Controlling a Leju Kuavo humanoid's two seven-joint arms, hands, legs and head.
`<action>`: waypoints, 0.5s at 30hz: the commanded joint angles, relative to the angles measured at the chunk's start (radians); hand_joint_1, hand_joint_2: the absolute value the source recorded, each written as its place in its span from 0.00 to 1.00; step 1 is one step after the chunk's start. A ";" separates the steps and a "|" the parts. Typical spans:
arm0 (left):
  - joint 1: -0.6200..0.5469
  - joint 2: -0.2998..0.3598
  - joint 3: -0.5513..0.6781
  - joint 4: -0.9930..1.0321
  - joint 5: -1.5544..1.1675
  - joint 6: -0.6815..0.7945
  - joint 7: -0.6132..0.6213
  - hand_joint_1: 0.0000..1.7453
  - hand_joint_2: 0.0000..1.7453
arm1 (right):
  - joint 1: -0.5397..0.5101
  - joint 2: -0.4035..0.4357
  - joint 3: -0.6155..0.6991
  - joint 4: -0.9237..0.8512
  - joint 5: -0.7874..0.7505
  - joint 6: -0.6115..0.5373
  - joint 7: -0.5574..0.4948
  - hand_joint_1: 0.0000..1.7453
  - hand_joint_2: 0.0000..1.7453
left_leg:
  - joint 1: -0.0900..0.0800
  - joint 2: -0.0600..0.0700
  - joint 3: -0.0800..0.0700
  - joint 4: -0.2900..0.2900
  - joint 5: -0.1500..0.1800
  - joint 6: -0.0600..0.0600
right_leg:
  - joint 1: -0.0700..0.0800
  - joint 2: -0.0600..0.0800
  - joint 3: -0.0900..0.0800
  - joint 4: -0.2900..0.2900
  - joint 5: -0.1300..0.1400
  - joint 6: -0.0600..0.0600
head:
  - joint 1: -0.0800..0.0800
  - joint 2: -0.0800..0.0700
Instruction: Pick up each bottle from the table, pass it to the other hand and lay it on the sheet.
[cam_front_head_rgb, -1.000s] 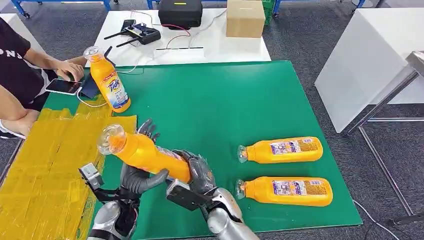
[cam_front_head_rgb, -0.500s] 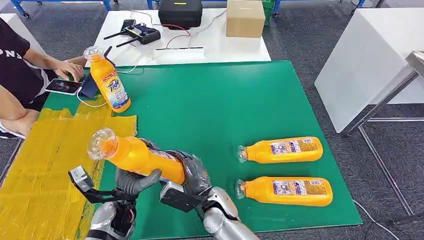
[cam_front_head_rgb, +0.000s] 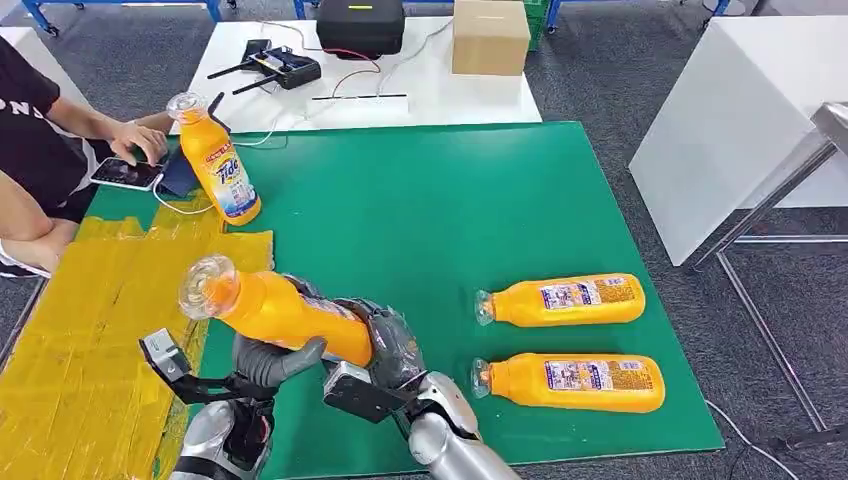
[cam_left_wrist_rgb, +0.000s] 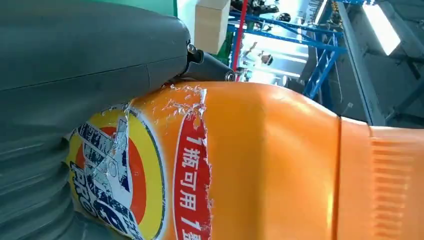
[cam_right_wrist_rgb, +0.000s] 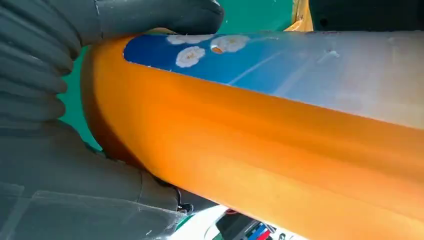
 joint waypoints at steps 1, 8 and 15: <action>-0.067 0.009 -0.057 0.001 -0.030 0.023 0.006 1.00 1.00 | -0.016 0.019 -0.021 0.037 0.018 0.018 0.000 1.00 1.00 | 0.001 -0.002 0.002 0.001 -0.001 -0.002 | 0.001 -0.003 0.003 0.000 -0.002 -0.001 | 0.000 0.000; -0.139 0.038 -0.024 -0.087 -0.248 0.287 0.071 1.00 1.00 | 0.051 0.009 -0.132 -0.150 0.020 0.039 -0.011 0.00 1.00 | 0.001 -0.003 -0.002 0.002 0.000 -0.001 | 0.001 -0.004 -0.001 0.001 -0.001 0.000 | 0.000 0.000; -0.261 0.061 0.053 -0.097 -0.524 0.489 0.163 1.00 1.00 | 0.120 -0.020 -0.190 -0.400 0.026 0.065 -0.007 0.00 1.00 | 0.002 -0.004 0.000 0.002 -0.001 -0.002 | 0.002 -0.005 0.001 0.002 -0.002 -0.001 | 0.000 0.000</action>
